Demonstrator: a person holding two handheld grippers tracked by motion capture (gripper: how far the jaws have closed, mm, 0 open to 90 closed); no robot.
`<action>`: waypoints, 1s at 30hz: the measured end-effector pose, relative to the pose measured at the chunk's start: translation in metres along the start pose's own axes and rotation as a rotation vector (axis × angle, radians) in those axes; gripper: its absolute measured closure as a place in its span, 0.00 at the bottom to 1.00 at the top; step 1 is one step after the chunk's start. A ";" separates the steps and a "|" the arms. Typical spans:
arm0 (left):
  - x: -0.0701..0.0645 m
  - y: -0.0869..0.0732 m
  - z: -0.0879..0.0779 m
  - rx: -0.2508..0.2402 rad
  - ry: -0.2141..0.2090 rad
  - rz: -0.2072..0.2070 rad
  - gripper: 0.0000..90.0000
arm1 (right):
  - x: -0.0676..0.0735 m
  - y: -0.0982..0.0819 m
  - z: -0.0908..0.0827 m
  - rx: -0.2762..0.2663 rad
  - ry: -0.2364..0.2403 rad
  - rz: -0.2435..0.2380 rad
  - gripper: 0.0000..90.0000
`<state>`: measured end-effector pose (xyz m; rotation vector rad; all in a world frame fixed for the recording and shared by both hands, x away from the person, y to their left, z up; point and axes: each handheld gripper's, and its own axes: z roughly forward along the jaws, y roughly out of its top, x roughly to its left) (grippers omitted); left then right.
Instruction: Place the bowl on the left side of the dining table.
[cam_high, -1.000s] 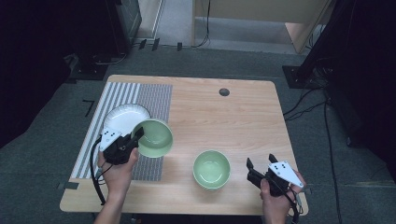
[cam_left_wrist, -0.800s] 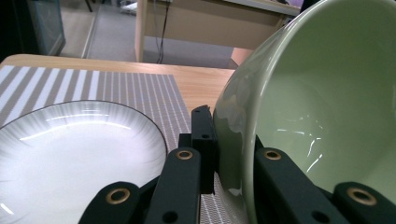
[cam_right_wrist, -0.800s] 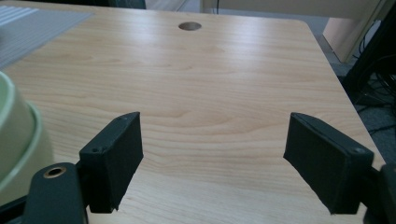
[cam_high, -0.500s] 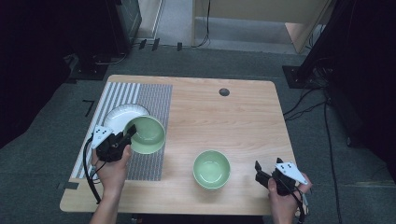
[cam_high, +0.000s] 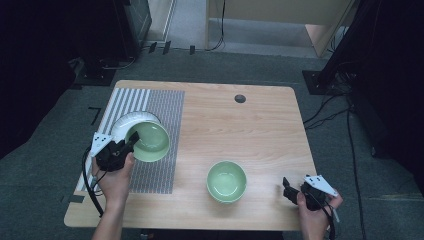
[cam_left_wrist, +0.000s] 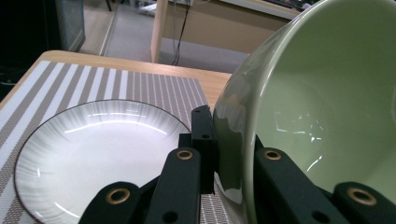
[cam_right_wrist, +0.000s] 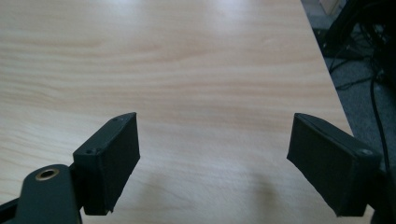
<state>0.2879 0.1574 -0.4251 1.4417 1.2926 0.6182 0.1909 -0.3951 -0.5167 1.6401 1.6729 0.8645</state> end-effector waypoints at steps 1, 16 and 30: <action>0.002 0.000 0.000 0.001 0.004 -0.003 0.93 | -0.002 -0.002 0.002 0.019 0.000 0.000 0.19; 0.019 0.002 -0.005 -0.009 0.031 -0.044 0.93 | -0.016 -0.006 0.005 0.122 0.028 0.003 0.17; 0.032 -0.003 0.005 0.029 0.036 -0.089 0.93 | -0.014 -0.006 0.006 0.131 0.030 -0.001 0.12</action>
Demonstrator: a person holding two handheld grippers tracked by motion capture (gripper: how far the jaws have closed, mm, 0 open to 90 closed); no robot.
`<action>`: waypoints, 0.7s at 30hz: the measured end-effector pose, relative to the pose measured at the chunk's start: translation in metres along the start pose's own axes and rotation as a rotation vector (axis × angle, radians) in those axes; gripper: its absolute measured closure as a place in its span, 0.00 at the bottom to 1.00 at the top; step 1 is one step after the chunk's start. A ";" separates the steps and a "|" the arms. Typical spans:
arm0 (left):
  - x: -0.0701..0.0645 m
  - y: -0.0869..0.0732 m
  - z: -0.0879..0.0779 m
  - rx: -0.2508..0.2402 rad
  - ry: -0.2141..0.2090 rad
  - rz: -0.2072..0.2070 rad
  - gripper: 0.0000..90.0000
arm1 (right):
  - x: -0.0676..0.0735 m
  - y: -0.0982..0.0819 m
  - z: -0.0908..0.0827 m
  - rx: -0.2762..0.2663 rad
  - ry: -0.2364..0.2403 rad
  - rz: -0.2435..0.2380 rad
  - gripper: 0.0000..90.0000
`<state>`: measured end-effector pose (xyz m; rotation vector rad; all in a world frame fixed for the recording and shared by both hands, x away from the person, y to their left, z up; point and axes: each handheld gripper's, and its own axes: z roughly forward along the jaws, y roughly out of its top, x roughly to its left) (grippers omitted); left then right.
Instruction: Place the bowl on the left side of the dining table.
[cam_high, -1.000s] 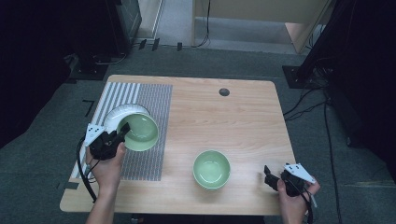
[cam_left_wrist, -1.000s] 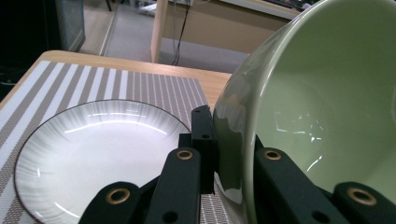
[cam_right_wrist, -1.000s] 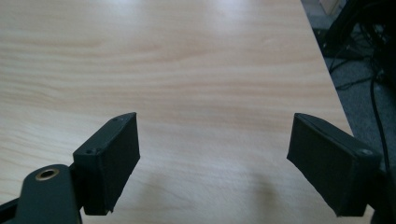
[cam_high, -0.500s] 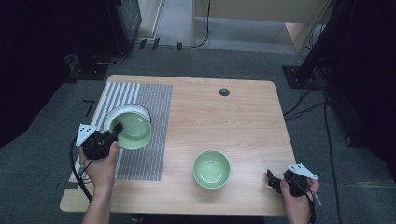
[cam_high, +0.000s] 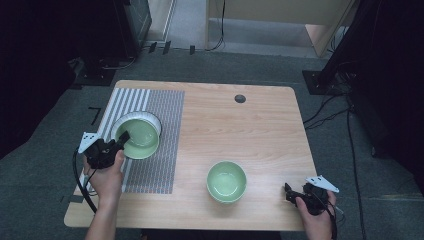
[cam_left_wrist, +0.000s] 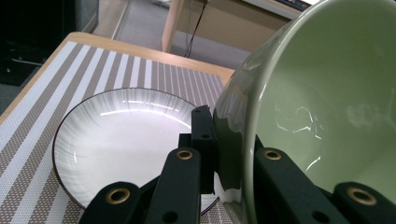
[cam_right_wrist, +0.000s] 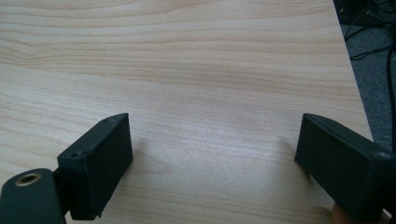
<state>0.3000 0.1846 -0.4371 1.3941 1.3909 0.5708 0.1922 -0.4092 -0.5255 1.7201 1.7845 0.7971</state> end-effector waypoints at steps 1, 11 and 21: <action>0.001 0.000 0.001 0.003 0.000 0.000 0.93 | 0.000 0.000 0.000 0.001 -0.001 0.001 0.12; 0.018 0.000 0.008 0.017 0.027 -0.027 0.93 | 0.001 0.001 0.001 0.011 0.008 -0.005 0.07; 0.031 0.008 0.016 0.028 0.056 -0.037 0.93 | 0.001 0.001 0.002 0.022 0.007 -0.004 0.03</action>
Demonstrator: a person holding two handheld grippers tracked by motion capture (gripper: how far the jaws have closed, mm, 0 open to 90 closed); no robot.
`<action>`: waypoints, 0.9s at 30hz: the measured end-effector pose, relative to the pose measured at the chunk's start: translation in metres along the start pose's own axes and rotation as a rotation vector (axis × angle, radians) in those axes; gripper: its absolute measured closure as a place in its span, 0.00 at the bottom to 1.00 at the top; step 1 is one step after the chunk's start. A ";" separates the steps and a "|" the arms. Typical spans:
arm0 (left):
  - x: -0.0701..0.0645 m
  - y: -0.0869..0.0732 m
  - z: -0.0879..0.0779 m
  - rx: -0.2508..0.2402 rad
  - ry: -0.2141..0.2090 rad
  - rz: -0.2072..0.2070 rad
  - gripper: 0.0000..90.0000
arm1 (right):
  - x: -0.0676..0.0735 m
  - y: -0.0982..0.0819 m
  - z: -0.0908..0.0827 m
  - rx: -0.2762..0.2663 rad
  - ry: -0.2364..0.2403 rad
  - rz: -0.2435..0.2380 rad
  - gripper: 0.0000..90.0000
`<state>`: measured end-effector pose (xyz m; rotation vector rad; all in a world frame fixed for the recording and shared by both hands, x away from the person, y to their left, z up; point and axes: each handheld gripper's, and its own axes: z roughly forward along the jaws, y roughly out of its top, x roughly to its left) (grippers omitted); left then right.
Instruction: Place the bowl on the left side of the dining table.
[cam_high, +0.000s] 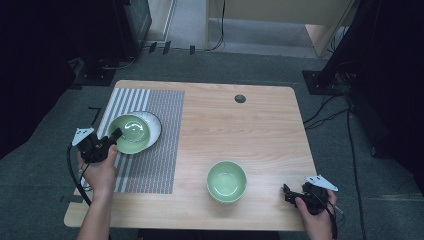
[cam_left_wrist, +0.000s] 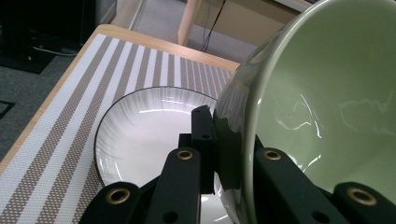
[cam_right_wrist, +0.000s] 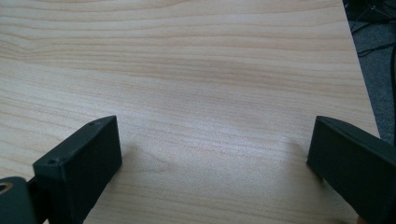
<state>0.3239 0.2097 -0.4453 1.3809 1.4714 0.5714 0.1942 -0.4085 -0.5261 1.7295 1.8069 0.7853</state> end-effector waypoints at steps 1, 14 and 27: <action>0.001 0.000 0.003 0.012 0.007 0.000 0.93 | 0.000 0.000 0.000 0.000 0.000 0.000 0.03; 0.012 0.001 0.025 0.089 0.070 -0.016 0.93 | 0.000 0.000 0.000 0.000 0.000 0.000 0.03; 0.028 0.001 0.049 0.203 0.109 -0.051 0.93 | 0.000 0.000 0.000 -0.001 0.000 0.000 0.03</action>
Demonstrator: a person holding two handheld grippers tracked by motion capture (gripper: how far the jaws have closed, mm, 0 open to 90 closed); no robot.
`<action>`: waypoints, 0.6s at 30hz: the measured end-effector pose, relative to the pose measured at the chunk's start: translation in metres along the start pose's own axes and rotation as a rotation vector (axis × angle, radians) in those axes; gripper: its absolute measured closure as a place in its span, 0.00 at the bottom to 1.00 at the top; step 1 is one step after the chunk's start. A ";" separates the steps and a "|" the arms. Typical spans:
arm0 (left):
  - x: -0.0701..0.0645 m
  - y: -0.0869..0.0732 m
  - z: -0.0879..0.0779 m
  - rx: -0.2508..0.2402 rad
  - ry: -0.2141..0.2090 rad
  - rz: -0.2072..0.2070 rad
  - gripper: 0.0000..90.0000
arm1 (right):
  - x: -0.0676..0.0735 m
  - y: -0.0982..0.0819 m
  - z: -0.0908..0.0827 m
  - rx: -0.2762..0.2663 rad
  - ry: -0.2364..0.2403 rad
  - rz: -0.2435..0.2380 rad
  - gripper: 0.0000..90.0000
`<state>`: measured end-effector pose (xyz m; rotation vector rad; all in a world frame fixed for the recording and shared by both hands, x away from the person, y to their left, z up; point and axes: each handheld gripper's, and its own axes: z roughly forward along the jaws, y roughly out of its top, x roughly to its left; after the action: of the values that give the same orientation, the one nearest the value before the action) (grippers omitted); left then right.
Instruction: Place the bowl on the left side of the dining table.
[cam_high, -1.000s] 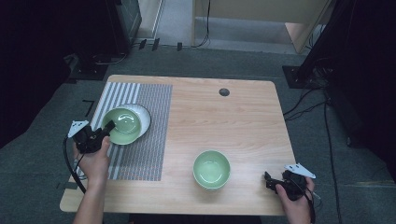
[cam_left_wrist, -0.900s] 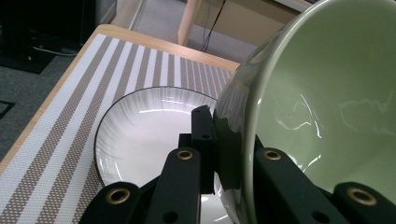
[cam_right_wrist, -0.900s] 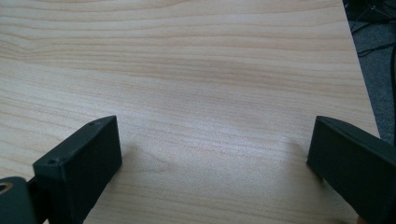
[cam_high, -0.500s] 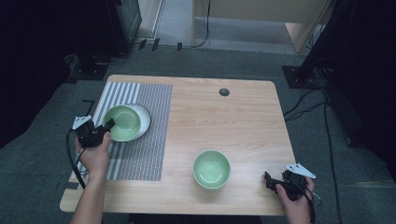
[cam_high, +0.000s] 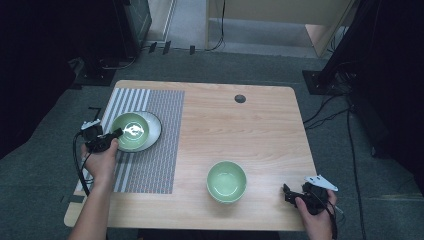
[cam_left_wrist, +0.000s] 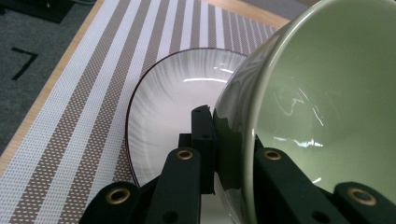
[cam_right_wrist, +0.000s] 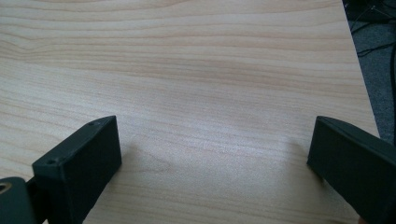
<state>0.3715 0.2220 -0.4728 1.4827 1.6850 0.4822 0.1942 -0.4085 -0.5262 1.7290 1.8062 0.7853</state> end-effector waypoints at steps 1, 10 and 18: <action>0.001 0.000 0.001 0.004 0.001 -0.006 0.93 | 0.000 0.000 0.000 0.000 0.000 0.000 0.03; 0.002 0.003 0.012 0.070 0.008 -0.044 0.93 | 0.000 0.000 0.000 0.000 0.000 0.000 0.03; 0.006 0.007 0.018 0.099 0.018 -0.056 0.93 | 0.000 0.000 0.000 0.000 0.000 0.000 0.03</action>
<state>0.3899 0.2249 -0.4803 1.5015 1.7821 0.3878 0.1942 -0.4085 -0.5262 1.7287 1.8068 0.7855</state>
